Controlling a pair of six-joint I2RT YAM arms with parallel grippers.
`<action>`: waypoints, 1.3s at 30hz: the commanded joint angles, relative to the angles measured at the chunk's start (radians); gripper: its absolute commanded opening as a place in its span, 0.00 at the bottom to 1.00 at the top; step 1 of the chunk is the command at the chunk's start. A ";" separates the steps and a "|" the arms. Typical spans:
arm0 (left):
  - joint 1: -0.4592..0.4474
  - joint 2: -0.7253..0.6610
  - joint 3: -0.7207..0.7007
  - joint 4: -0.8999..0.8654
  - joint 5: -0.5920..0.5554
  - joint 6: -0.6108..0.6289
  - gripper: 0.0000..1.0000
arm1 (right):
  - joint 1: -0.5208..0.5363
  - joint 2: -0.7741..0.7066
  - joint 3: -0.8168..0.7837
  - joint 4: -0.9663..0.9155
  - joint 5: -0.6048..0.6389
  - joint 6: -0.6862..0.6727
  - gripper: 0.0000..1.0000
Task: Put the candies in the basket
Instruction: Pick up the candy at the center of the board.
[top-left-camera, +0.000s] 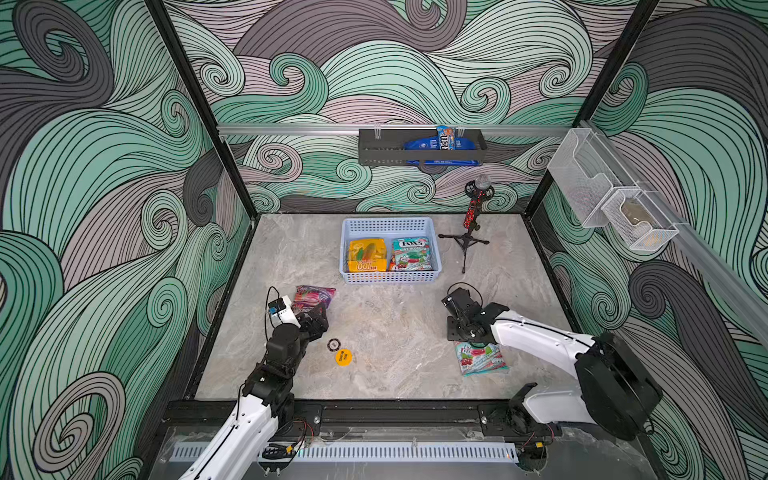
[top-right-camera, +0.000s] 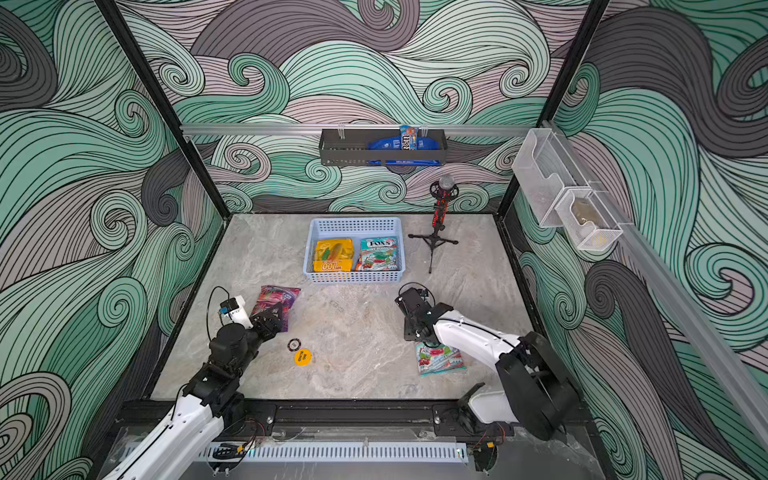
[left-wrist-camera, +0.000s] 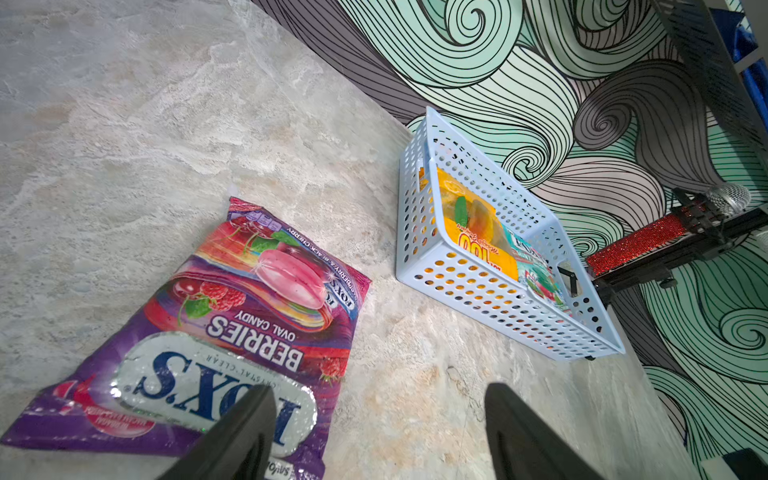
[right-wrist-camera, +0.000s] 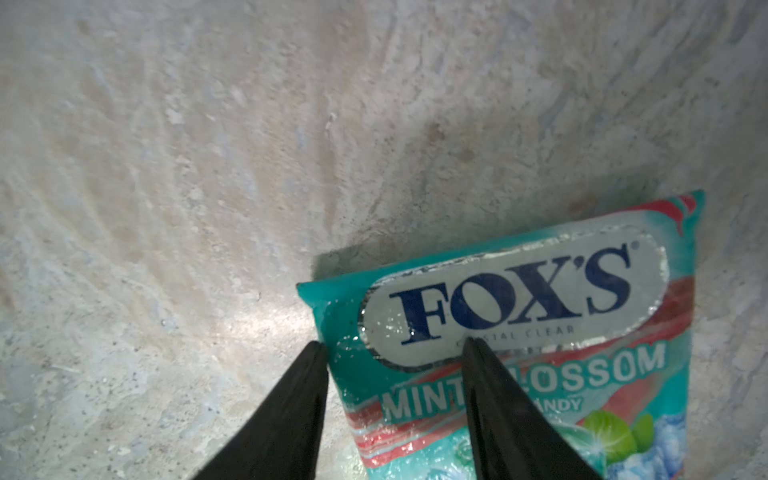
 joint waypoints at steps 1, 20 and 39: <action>-0.003 0.006 0.007 0.021 0.009 0.009 0.81 | 0.022 0.046 -0.010 0.008 0.034 0.023 0.48; -0.343 0.370 0.092 0.240 0.249 0.025 0.80 | 0.105 0.073 0.066 0.047 0.074 0.060 0.00; -0.364 0.346 0.023 0.271 0.068 0.052 0.82 | 0.086 -0.202 -0.182 0.132 -0.059 0.199 1.00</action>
